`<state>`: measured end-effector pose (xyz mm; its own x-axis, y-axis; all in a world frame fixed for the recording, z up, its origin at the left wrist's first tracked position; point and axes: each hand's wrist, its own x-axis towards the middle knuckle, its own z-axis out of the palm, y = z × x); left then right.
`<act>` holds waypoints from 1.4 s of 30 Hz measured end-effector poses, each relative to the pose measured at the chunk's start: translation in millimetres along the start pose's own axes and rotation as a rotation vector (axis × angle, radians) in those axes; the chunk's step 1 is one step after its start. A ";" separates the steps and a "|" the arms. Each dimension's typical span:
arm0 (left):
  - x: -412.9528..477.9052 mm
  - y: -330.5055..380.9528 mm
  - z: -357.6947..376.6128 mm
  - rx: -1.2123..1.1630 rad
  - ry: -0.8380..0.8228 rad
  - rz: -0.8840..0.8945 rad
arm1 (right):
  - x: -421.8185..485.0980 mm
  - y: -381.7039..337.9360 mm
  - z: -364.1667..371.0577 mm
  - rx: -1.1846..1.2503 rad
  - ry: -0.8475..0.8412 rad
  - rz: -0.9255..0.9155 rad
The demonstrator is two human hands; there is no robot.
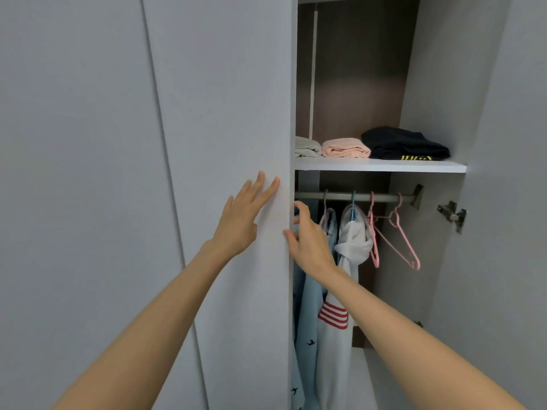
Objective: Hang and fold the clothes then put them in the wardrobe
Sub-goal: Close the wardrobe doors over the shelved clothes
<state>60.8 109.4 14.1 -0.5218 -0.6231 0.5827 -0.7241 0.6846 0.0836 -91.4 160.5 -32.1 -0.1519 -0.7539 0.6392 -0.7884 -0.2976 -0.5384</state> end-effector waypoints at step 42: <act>112.0 -17.4 90.0 0.187 0.090 0.040 | 100.3 92.5 18.1 0.056 0.197 0.411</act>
<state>-25.7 -6.4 5.2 -0.5153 -0.5547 0.6532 -0.7791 0.6208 -0.0874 -168.8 46.8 -27.8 -0.5599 -0.6917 0.4561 -0.6066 -0.0327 -0.7943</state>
